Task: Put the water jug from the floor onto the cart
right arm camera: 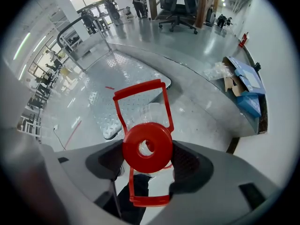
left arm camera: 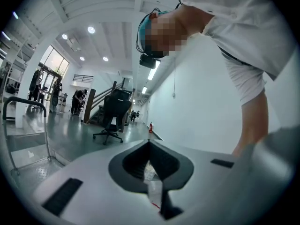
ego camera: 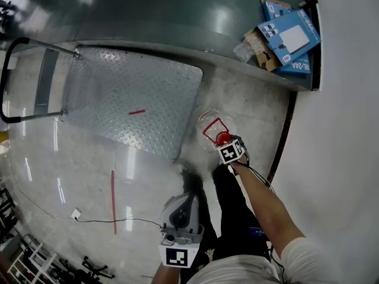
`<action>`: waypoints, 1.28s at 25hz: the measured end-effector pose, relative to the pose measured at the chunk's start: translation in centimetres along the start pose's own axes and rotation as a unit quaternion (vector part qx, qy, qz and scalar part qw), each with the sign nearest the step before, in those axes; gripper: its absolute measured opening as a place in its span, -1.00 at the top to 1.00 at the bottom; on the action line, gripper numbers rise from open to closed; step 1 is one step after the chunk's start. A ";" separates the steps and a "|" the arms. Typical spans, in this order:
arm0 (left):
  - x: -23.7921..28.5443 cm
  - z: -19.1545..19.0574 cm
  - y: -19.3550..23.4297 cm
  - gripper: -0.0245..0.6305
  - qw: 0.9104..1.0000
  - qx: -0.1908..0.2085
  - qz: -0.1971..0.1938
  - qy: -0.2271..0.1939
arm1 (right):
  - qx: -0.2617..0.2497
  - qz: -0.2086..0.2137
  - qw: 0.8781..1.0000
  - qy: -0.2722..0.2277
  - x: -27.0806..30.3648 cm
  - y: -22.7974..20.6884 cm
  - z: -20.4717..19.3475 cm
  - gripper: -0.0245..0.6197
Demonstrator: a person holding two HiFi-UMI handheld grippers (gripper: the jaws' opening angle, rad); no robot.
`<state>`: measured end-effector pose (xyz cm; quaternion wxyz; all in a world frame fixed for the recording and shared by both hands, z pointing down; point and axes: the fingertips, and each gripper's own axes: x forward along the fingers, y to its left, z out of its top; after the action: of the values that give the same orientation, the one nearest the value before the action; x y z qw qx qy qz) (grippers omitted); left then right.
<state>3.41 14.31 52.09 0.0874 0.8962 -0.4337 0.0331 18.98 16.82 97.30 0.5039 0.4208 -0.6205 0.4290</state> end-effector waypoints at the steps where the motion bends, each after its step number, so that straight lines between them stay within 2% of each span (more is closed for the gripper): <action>1: -0.3 0.4 0.1 0.92 1.000 0.000 0.002 -0.003 | -0.003 0.001 1.000 0.000 -0.7 0.2 0.0 -0.04; 8: -2.7 4.6 2.7 0.92 0.997 -0.056 0.049 -0.032 | -0.027 0.015 1.000 -0.005 -9.9 2.6 1.0 -0.04; 12: -4.2 8.2 5.5 0.92 0.994 -0.048 0.061 -0.075 | -0.054 0.011 0.998 -0.017 -16.0 4.1 4.9 -0.04; 18: -7.8 13.0 7.7 0.92 0.994 -0.034 0.049 -0.086 | -0.086 0.023 0.995 -0.039 -22.9 10.2 8.1 -0.04; 24: -9.1 16.6 11.6 0.92 0.988 -0.016 0.075 -0.137 | -0.134 0.019 0.988 -0.069 -25.9 13.8 14.4 -0.04; 29: -8.6 17.3 14.3 0.92 0.984 -0.014 0.104 -0.146 | -0.173 0.032 0.981 -0.085 -26.5 16.9 20.1 -0.04; 32: -7.2 17.2 15.7 0.92 0.984 -0.004 0.113 -0.135 | -0.200 0.044 0.975 -0.089 -26.1 18.7 23.4 -0.04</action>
<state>-13.62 7.09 36.27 0.0270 0.8370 -0.5406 -0.0806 -1.42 2.00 66.59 0.5014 0.3206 -0.7537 0.2788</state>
